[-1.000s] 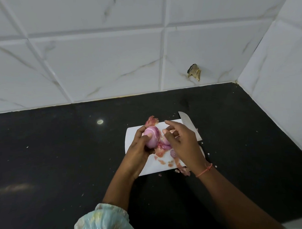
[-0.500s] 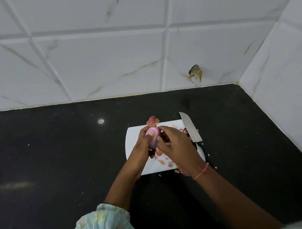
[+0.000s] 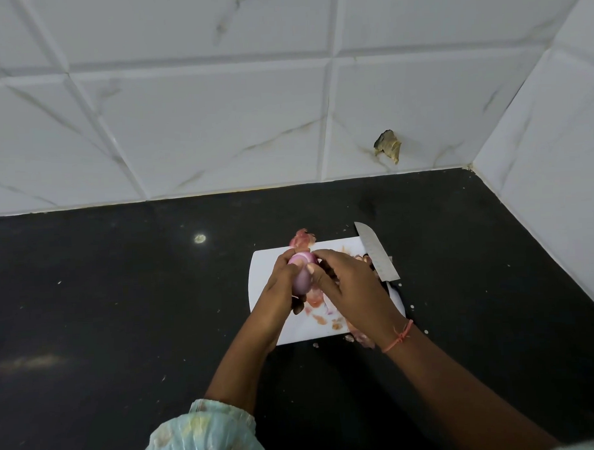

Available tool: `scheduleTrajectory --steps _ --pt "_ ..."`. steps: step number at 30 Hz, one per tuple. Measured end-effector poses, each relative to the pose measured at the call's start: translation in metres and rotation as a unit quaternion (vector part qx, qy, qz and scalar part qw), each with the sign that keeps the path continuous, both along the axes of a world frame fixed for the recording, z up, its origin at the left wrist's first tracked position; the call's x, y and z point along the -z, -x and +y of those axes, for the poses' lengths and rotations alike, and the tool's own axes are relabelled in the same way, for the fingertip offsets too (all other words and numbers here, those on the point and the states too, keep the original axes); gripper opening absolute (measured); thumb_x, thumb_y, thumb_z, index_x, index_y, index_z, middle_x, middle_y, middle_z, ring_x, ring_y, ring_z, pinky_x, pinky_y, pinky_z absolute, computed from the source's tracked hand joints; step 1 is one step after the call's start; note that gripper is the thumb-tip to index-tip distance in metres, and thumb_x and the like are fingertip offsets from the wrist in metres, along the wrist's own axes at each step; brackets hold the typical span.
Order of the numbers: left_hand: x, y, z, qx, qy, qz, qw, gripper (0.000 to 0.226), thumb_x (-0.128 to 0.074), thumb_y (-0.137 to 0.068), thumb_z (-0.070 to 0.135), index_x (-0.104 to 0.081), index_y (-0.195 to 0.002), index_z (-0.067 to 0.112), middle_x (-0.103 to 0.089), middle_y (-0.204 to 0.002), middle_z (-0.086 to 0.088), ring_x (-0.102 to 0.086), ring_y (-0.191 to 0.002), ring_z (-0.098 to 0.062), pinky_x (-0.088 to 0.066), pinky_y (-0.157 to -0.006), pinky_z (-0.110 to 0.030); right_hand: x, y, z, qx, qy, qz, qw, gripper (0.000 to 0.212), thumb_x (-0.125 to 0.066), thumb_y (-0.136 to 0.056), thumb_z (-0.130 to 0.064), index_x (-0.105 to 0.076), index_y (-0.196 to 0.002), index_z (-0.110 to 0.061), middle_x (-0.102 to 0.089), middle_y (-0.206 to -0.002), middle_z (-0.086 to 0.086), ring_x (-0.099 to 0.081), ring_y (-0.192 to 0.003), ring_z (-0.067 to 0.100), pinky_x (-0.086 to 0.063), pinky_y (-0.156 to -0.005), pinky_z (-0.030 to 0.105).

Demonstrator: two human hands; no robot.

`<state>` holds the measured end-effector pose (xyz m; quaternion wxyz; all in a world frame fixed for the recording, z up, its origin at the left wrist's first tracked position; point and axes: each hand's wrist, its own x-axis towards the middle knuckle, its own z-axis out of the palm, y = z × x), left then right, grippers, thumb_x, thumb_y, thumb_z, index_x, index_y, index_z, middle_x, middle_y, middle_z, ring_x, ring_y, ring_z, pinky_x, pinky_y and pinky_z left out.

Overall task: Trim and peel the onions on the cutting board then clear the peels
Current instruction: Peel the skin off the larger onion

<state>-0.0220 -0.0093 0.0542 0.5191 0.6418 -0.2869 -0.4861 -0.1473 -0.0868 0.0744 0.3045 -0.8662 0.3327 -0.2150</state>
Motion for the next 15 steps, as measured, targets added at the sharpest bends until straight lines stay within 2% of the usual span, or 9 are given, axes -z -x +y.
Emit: scheduleTrajectory --steps 4,7,10,15 --pt "0.0014 0.0041 0.0029 0.003 0.007 -0.01 1.0 0.048 -0.034 -0.094 0.054 -0.05 -0.131 0.029 -0.063 -0.11 -0.008 -0.054 -0.072 -0.011 -0.045 -0.059 -0.021 0.0018 0.001 0.0007 0.001 0.032 0.001 0.999 0.034 -0.049 -0.101 -0.034 -0.06 -0.125 -0.014 -0.069 -0.112 0.001 -0.06 -0.097 0.007 -0.039 -0.08 0.004" --pt "0.0022 0.006 0.0035 0.003 0.001 -0.02 1.0 0.058 -0.031 -0.087 0.059 -0.048 -0.132 0.028 -0.062 -0.109 -0.007 -0.052 -0.073 -0.011 -0.045 -0.059 -0.02 0.0012 -0.0003 0.002 0.005 0.034 0.0 0.999 0.032 -0.051 -0.1 -0.032 -0.061 -0.125 -0.013 -0.07 -0.11 0.003 -0.061 -0.094 0.007 -0.044 -0.08 0.01" --pt "-0.0002 0.0047 0.0042 -0.002 0.013 -0.019 1.0 0.055 -0.033 -0.086 0.056 -0.049 -0.131 0.029 -0.062 -0.114 -0.008 -0.054 -0.077 -0.013 -0.046 -0.061 -0.023 -0.0006 0.0 0.0033 0.005 0.014 -0.004 1.0 0.035 -0.051 -0.1 -0.034 -0.061 -0.126 -0.013 -0.07 -0.111 0.002 -0.065 -0.097 0.011 -0.052 -0.085 0.018" --pt "-0.0008 0.0028 0.0037 0.0 0.026 -0.054 0.998 0.047 -0.035 -0.09 0.056 -0.05 -0.129 0.034 -0.061 -0.124 -0.001 -0.058 -0.088 -0.009 -0.046 -0.065 -0.018 -0.0037 -0.0018 0.0025 0.006 -0.023 -0.02 1.0 0.03 -0.048 -0.099 -0.038 -0.06 -0.113 -0.015 -0.07 -0.093 -0.001 -0.066 -0.082 0.006 -0.05 -0.07 0.013"
